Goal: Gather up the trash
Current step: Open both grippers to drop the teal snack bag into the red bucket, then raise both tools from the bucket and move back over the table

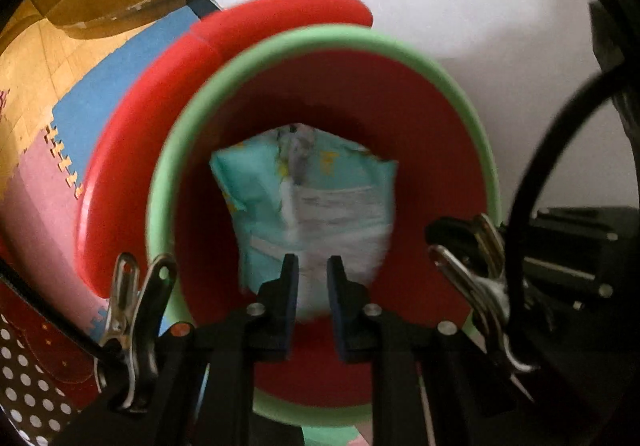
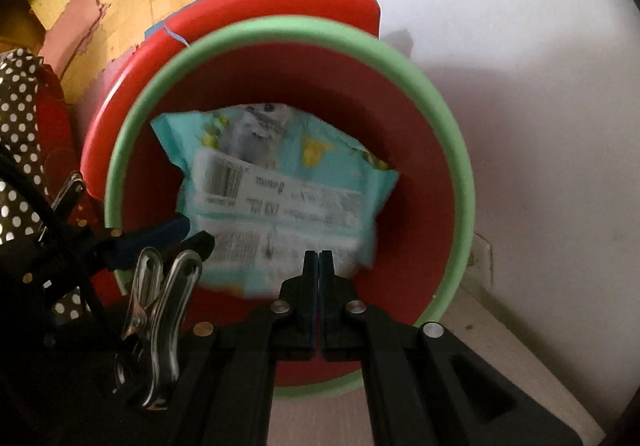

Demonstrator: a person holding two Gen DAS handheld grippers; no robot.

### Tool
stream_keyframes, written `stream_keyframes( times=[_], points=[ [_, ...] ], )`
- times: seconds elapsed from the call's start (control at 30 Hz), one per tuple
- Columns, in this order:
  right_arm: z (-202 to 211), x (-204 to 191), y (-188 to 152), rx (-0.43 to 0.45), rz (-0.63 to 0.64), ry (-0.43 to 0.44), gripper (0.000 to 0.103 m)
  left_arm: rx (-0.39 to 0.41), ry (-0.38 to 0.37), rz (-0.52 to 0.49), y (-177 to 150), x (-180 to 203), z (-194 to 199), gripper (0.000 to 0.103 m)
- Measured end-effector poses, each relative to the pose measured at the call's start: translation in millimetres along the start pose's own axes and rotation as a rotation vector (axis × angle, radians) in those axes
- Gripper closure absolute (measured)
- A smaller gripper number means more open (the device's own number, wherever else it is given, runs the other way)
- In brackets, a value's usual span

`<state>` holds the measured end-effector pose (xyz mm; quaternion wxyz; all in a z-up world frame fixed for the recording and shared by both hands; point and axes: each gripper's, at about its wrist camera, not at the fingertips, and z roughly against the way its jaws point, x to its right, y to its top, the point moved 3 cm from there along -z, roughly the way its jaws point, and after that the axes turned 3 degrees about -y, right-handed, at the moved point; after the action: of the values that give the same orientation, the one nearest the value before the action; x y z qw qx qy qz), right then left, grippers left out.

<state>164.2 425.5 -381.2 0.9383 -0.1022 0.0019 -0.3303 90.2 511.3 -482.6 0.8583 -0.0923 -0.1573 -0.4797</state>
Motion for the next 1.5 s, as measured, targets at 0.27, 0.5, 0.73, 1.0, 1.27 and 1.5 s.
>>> stream_keyframes(
  times=[0.27,0.5,0.73,1.0,1.27,1.5],
  points=[
    [-26,-8,0,-0.025,0.031,0.007,0.102,0.001,0.011,0.05,-9,-1,-18,0.093],
    [-59,0,-12,-0.212,-0.117,0.126,0.095,-0.03,0.066,-0.011,-9,-2,-18,0.088],
    [-64,9,-18,-0.294,-0.161,0.065,0.05,0.036,0.107,-0.011,-12,-11,7,0.067],
    [-48,16,-3,-0.254,-0.166,0.064,0.043,0.064,0.068,0.1,-7,-21,13,0.062],
    [-33,10,7,-0.2,-0.163,0.093,0.043,0.071,0.076,0.106,0,-24,35,0.061],
    [-13,3,14,-0.081,-0.146,0.13,0.043,0.111,0.17,0.115,7,-27,64,0.044]
  ],
)
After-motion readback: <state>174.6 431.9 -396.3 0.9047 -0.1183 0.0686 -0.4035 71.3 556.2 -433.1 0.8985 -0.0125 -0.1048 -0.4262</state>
